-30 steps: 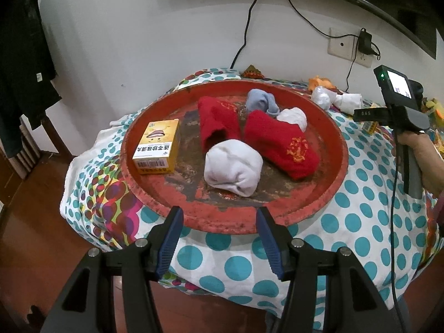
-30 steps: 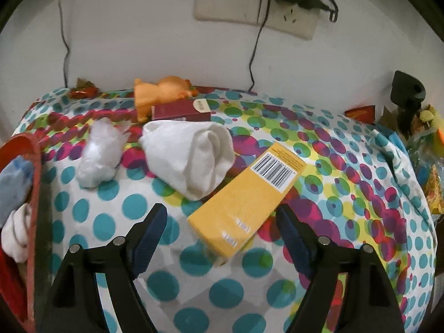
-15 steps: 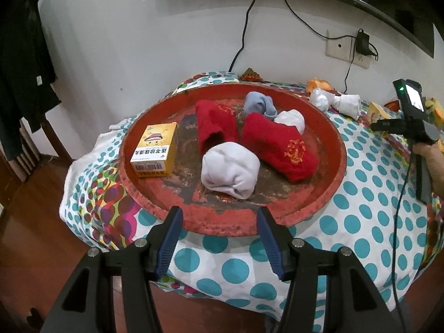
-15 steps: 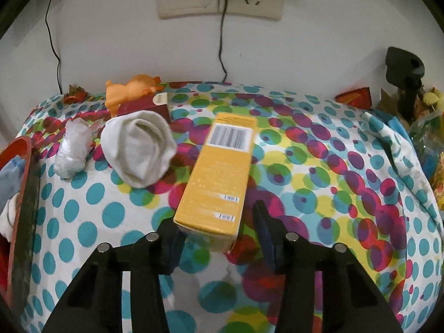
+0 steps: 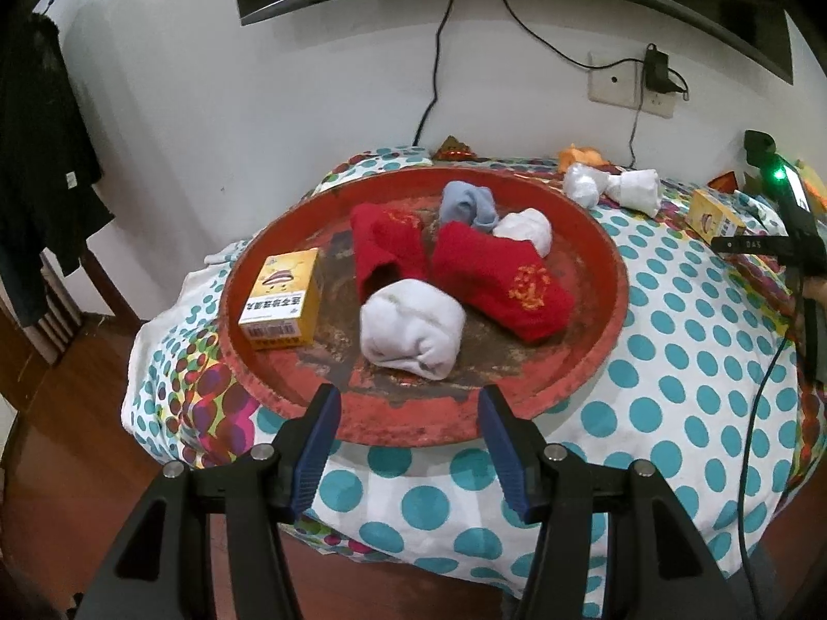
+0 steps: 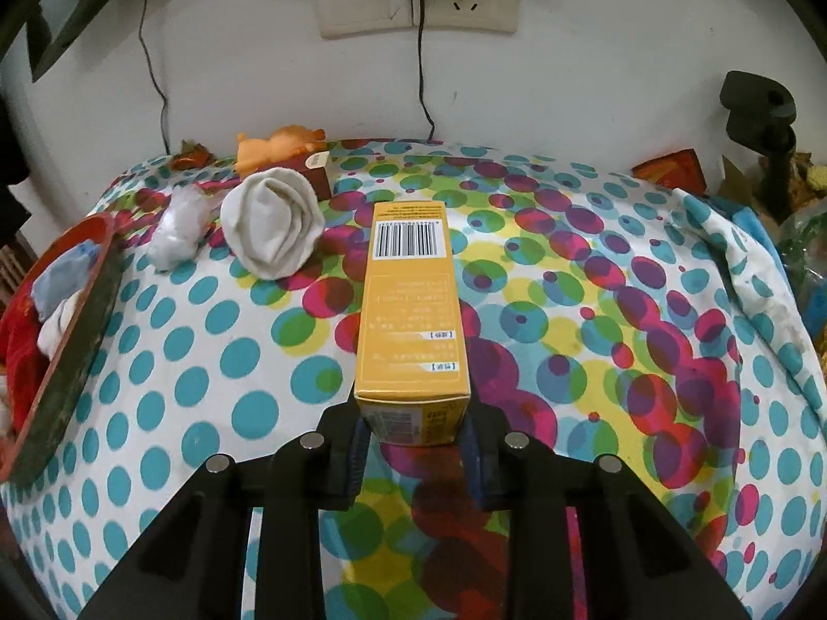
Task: Organize objects
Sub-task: 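Close the right tool on the long yellow barcode box and lift it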
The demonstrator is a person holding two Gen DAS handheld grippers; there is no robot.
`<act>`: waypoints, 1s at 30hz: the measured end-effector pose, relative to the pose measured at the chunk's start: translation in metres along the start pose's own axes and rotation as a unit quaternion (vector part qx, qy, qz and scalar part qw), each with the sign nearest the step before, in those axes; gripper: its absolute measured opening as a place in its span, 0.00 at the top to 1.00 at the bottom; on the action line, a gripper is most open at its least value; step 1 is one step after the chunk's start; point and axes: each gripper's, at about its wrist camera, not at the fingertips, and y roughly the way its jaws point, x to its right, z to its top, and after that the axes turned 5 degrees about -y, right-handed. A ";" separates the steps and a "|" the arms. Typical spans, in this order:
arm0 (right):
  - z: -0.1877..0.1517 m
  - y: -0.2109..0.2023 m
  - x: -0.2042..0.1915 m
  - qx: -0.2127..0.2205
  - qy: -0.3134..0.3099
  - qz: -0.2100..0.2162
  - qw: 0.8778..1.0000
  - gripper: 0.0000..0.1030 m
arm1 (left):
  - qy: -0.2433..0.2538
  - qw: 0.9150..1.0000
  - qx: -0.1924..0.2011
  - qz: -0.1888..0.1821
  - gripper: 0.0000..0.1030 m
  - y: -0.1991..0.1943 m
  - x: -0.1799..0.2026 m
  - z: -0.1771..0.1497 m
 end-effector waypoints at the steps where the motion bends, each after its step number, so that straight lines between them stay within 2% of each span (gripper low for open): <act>1: 0.000 0.000 0.001 0.001 0.003 0.003 1.000 0.70 | -0.002 1.000 0.000 -0.004 0.45 -0.001 0.002 0.001; 5: 0.006 0.004 0.001 0.000 0.004 0.002 1.000 0.66 | 0.003 1.000 0.004 -0.013 0.45 -0.005 0.012 0.004; 8: 0.010 0.009 0.001 0.000 0.004 -0.004 1.000 0.56 | 0.027 1.000 0.001 -0.007 0.45 -0.004 0.027 0.007; 15: 0.021 0.020 -0.003 -0.006 -0.008 -0.025 1.000 0.55 | 0.052 0.998 -0.013 -0.041 0.45 0.007 0.067 0.024; 20: 0.026 0.018 -0.009 -0.005 -0.013 -0.023 1.000 0.53 | 0.063 0.996 -0.014 -0.056 0.45 0.013 0.095 0.039; 21: 0.026 0.017 -0.011 -0.003 -0.015 -0.020 1.000 0.47 | 0.067 0.996 -0.013 -0.056 0.45 0.014 0.099 0.041; 22: 0.027 0.015 -0.012 -0.001 -0.015 -0.023 1.000 0.36 | 0.070 0.996 -0.013 -0.057 0.45 0.014 0.104 0.043; 24: 0.028 0.010 -0.015 0.012 -0.018 -0.027 0.999 0.26 | 0.080 0.995 -0.018 -0.062 0.45 0.018 0.114 0.045; 30: 0.036 0.010 -0.018 0.018 -0.012 -0.027 0.999 0.23 | 0.095 0.993 -0.027 -0.072 0.45 0.025 0.135 0.047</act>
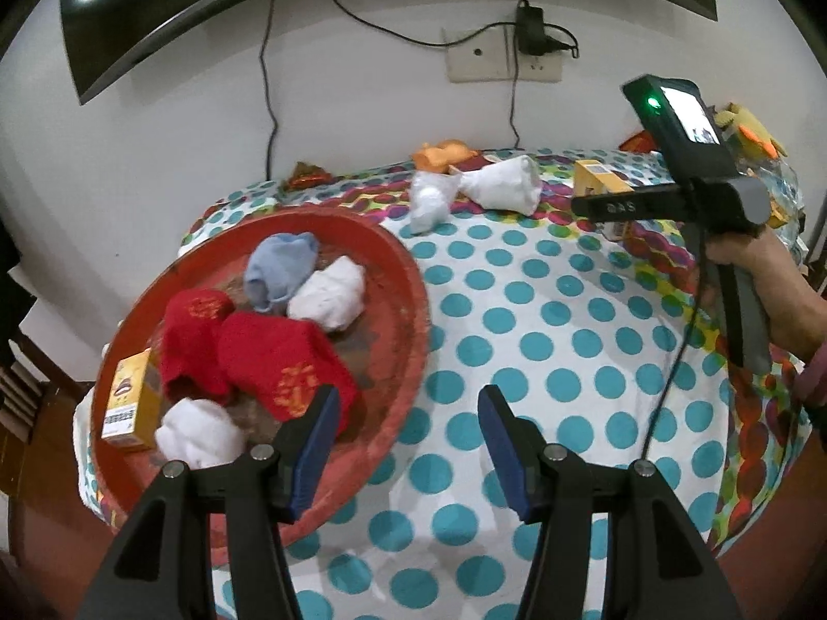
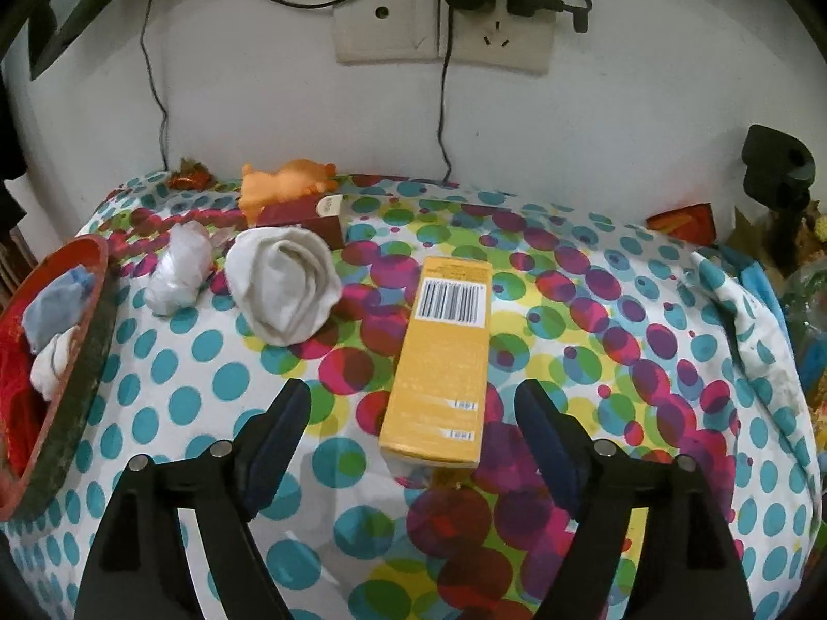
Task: Organize objects
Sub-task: 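Close the right tool on the long yellow barcode box and lift it, then reach the left tool to the clear plastic bag while the right tool holds the yellow box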
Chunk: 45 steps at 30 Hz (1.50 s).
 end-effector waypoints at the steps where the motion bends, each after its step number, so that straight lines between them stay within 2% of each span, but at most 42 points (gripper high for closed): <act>1: 0.002 0.003 0.001 -0.001 0.002 0.000 1.000 0.23 | 0.003 1.000 -0.003 -0.001 0.45 0.002 0.003 0.001; 5: 0.009 0.011 0.001 -0.001 0.008 -0.017 1.000 0.24 | 0.007 1.000 -0.006 -0.002 0.45 0.010 0.008 0.007; 7: 0.011 0.018 0.001 -0.008 0.005 -0.012 1.000 0.33 | 0.001 1.000 -0.005 -0.003 0.45 0.014 0.009 0.011; 10: 0.011 0.029 0.002 -0.025 -0.001 -0.002 1.000 0.59 | -0.009 1.000 -0.005 -0.005 0.45 0.022 0.009 0.021; 15: 0.006 0.030 0.004 -0.025 -0.014 0.006 1.000 0.72 | -0.013 1.000 0.006 0.006 0.45 0.037 0.016 0.040; 20: -0.003 0.021 0.005 -0.020 -0.042 0.001 0.999 0.72 | 0.013 0.999 0.033 0.025 0.45 0.052 0.036 0.054; 26: -0.021 0.007 0.013 -0.020 -0.047 0.004 0.999 0.72 | -0.008 1.000 0.014 0.004 0.45 0.079 0.046 0.072; 37: -0.030 0.003 0.021 -0.021 -0.037 0.015 0.999 0.72 | -0.043 0.999 -0.003 0.025 0.45 0.116 0.041 0.099; 45: -0.030 0.003 0.021 -0.021 -0.035 0.017 0.999 0.72 | -0.045 0.998 -0.019 0.037 0.45 0.137 0.031 0.118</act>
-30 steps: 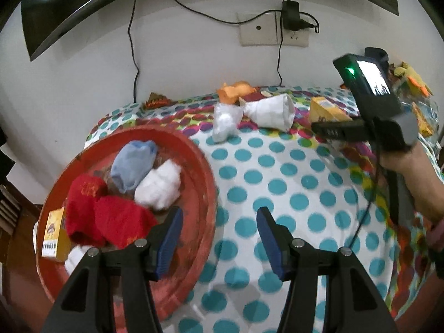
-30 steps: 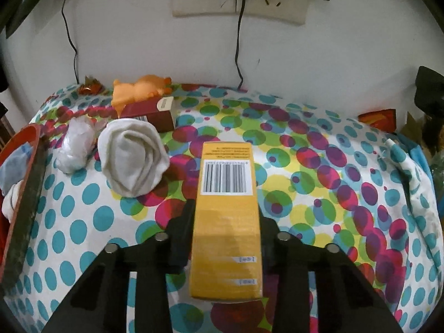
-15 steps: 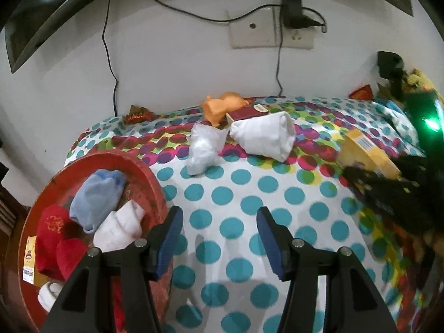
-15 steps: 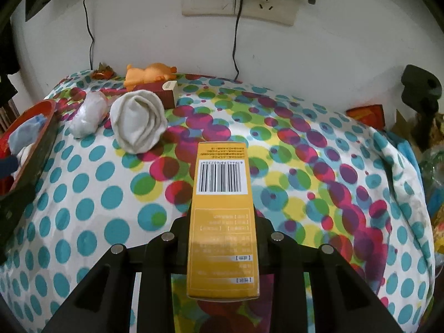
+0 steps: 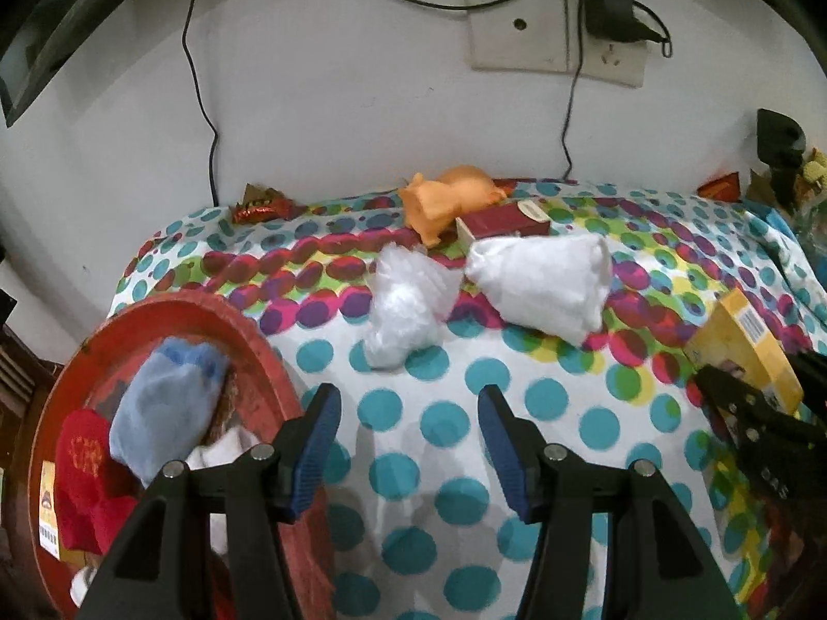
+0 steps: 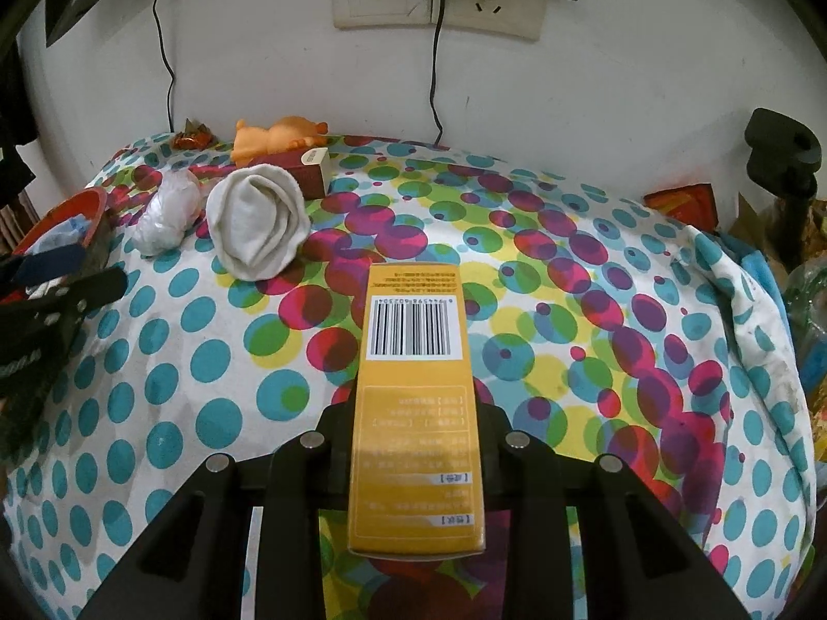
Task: Organize objects
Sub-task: 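Reach the left tool to the clear plastic bag while the right tool holds the yellow box, then close the left tool on the clear plastic bag and lift it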
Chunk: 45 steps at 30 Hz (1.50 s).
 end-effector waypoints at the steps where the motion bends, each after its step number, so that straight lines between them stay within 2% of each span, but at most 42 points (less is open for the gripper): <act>1: 0.000 0.000 0.001 0.000 0.001 0.003 1.000 0.71 | 0.000 1.000 -0.003 0.003 0.45 0.003 -0.001 0.003; 6: 0.000 0.000 0.000 0.000 0.003 0.006 1.000 0.70 | -0.008 1.000 -0.025 -0.004 0.45 0.021 -0.006 0.016; 10: 0.000 0.000 0.000 0.001 0.005 0.012 1.000 0.70 | -0.033 0.999 -0.026 -0.012 0.45 0.033 -0.011 0.028; 15: 0.000 0.000 0.001 0.001 0.006 0.012 1.000 0.69 | -0.037 0.999 -0.040 0.004 0.45 0.051 -0.007 0.040; 19: 0.001 -0.001 0.001 0.001 0.005 0.011 1.000 0.69 | -0.052 0.998 -0.031 0.028 0.45 0.056 -0.008 0.042; 25: 0.002 -0.001 0.001 0.000 0.006 0.013 1.000 0.69 | -0.069 0.997 -0.038 0.026 0.45 0.066 -0.011 0.041; 30: 0.002 -0.001 0.001 0.000 0.004 0.011 1.000 0.69 | -0.065 0.997 -0.024 0.024 0.46 0.068 -0.006 0.038; 32: 0.003 -0.001 0.001 0.000 0.005 0.012 1.000 0.69 | -0.065 0.998 -0.017 0.020 0.52 0.068 -0.005 0.038; 34: 0.003 -0.001 0.001 0.000 0.005 0.012 1.000 0.69 | -0.065 0.997 -0.008 0.030 0.57 0.067 -0.003 0.036; 35: 0.003 -0.001 0.001 0.000 0.004 0.011 1.000 0.69 | -0.062 0.998 -0.005 0.032 0.65 0.067 -0.002 0.035; 45: 0.003 0.000 -0.001 0.000 0.004 0.011 1.000 0.70 | -0.046 0.999 -0.005 0.000 0.66 0.064 0.010 0.029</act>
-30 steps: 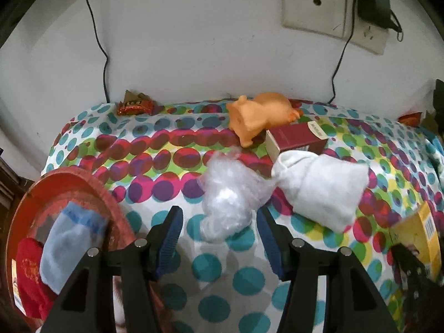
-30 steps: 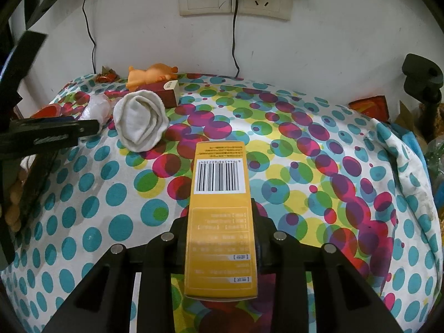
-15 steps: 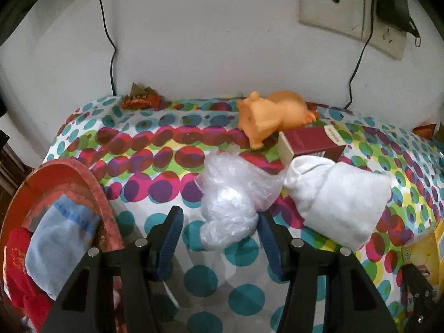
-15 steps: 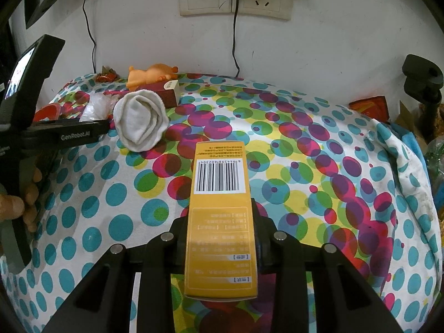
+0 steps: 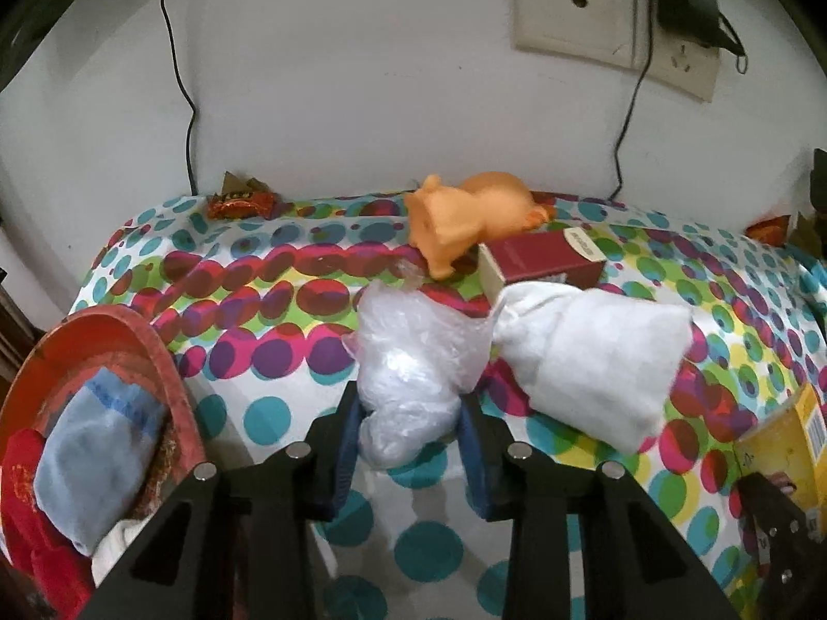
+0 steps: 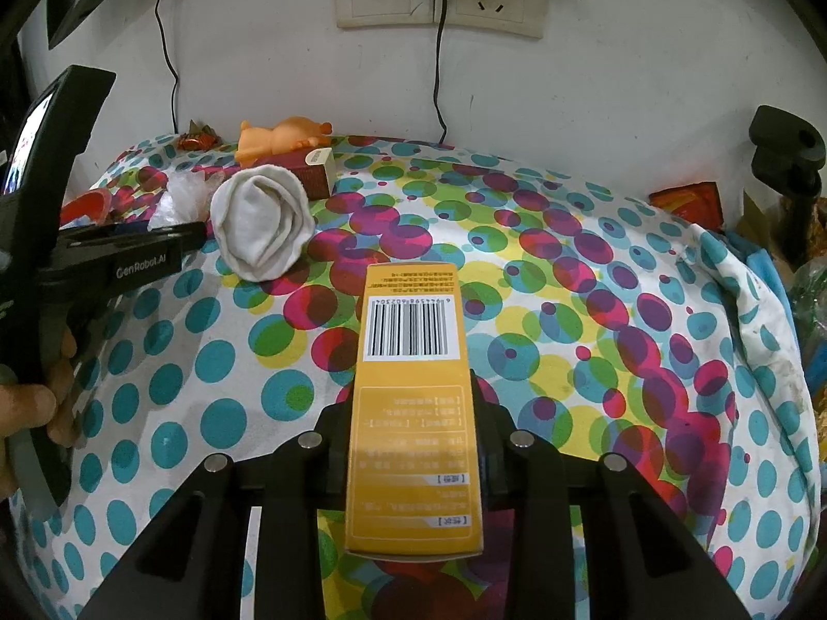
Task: Organize objects
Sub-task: 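Close the left tool on the clear plastic bag and lift it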
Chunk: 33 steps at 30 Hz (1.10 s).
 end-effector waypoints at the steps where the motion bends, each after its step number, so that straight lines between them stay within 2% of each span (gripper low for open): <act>1: 0.001 0.000 0.000 0.000 0.000 0.000 1.000 0.70 | 0.003 1.000 0.001 -0.003 0.66 -0.002 0.001 -0.002; 12: 0.005 -0.002 0.000 -0.001 0.000 0.000 1.000 0.70 | 0.040 0.999 0.004 -0.018 0.66 -0.018 0.018 -0.027; 23: 0.005 -0.002 -0.001 -0.001 -0.002 -0.002 1.000 0.70 | 0.028 0.999 0.000 -0.037 0.66 -0.034 0.013 -0.047; 33: 0.006 -0.002 -0.003 -0.001 -0.010 -0.010 1.000 0.70 | 0.051 0.998 0.027 -0.034 0.66 -0.058 0.022 -0.063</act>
